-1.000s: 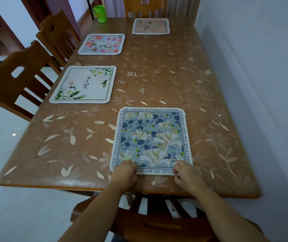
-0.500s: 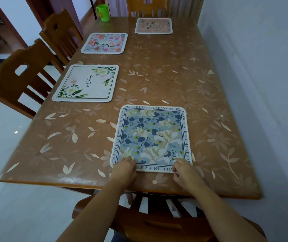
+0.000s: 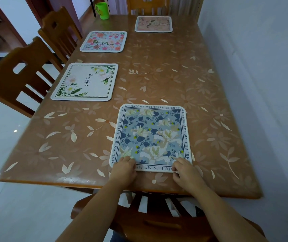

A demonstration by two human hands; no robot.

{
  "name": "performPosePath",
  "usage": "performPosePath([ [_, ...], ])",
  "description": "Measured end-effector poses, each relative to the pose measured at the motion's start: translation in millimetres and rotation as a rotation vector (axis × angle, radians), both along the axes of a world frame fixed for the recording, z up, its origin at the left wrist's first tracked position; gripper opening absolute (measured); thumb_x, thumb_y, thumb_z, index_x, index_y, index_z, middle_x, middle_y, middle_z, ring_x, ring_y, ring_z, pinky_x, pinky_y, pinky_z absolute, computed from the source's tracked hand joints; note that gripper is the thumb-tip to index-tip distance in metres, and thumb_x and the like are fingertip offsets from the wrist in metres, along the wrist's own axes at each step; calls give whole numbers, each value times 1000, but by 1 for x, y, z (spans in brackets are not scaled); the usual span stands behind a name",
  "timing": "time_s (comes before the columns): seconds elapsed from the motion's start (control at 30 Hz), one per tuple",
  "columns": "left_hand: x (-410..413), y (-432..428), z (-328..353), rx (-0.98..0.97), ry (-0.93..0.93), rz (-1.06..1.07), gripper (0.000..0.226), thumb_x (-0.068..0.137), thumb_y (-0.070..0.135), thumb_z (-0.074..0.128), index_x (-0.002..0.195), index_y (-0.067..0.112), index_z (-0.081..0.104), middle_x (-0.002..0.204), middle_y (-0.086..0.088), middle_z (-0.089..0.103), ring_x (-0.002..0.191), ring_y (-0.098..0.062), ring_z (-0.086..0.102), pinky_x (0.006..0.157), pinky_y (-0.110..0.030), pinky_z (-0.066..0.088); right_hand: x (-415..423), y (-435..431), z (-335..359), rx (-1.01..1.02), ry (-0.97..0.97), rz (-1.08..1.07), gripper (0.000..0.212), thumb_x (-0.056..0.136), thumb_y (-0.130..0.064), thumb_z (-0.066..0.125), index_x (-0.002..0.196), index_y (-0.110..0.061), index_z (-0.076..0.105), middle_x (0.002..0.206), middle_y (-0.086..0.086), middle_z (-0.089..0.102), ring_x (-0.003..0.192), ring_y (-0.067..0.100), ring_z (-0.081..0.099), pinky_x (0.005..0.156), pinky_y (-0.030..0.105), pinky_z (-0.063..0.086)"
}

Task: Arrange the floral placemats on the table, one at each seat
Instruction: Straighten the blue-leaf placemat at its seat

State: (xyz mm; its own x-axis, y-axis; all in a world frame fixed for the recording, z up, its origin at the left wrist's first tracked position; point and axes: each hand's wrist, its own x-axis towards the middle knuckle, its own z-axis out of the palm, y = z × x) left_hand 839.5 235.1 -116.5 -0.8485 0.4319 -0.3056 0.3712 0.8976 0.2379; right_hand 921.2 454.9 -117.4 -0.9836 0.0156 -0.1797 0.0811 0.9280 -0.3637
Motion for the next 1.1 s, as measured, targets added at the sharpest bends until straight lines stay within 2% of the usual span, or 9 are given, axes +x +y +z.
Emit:
performPosePath([
  [0.1, 0, -2, -4, 98, 23, 93, 28, 84, 26, 54, 109, 13, 51, 117, -6, 49, 110, -23, 42, 86, -34, 40, 0, 1, -3, 52, 64, -28, 22, 86, -25, 51, 106, -16, 53, 109, 0, 48, 105, 15, 43, 71, 20, 36],
  [0.17, -2, -2, -8, 162, 28, 154, 41, 85, 28, 56, 122, 13, 46, 131, -8, 42, 121, -25, 36, 95, -36, 37, -3, 3, -4, 38, 84, -56, 33, 88, -29, 51, 119, -18, 50, 120, 0, 46, 113, 17, 40, 84, 23, 38],
  [0.23, -4, -1, -14, 122, -28, 136, 56, 88, 34, 51, 136, 15, 30, 150, -8, 20, 137, -26, 17, 108, -44, 24, -8, 4, -8, 45, 48, -45, 42, 90, -32, 47, 130, -20, 41, 138, 3, 37, 129, 20, 29, 103, 31, 29],
  [0.33, -1, 5, -29, -51, -72, 55, 66, 94, 46, 31, 143, 23, -6, 154, -8, -14, 139, -27, -17, 111, -55, 5, -18, 2, -19, 103, -94, 20, 58, 93, -45, 35, 143, -30, 8, 156, 2, -3, 141, 21, -8, 114, 45, 4],
  [0.43, 3, 12, -35, -140, 53, 18, 62, 89, 58, 5, 141, 27, -9, 152, -16, -12, 137, -39, -14, 107, -63, 8, -31, -3, -30, 176, -138, 56, 65, 85, -65, 15, 131, -44, -26, 147, 0, -32, 132, 26, -34, 108, 54, -13],
  [0.53, -11, 13, -38, -134, 76, -85, 70, 71, 71, -17, 133, 39, -23, 147, -11, -25, 129, -42, -30, 103, -67, -1, -47, -5, -32, 238, -53, 103, 71, 75, -77, 7, 135, -45, -16, 150, 3, -20, 136, 35, -21, 104, 62, -8],
  [0.67, -45, 19, -39, -53, 92, -150, 65, 77, 72, 1, 132, 46, -21, 148, -6, -25, 130, -37, -33, 102, -65, -12, -80, 1, -31, 244, -1, 179, 75, 77, -75, 19, 141, -38, 6, 154, 3, 5, 139, 37, -2, 102, 69, 8],
  [0.87, -98, 35, -43, 21, 183, -162, 63, 82, 64, 18, 139, 45, -3, 152, 2, -10, 138, -29, -18, 105, -62, -5, -139, 13, -40, 239, 42, 199, 75, 76, -76, 18, 139, -41, -1, 153, -3, -3, 141, 30, -6, 104, 69, 3],
  [1.1, -161, 59, -52, 65, 222, -105, 61, 83, 62, 15, 139, 44, 0, 155, 4, 0, 138, -15, -11, 107, -60, 0, -199, 24, -45, 218, 72, 159, 72, 79, -73, 20, 139, -42, -6, 150, -10, -15, 141, 24, -14, 106, 65, -3],
])
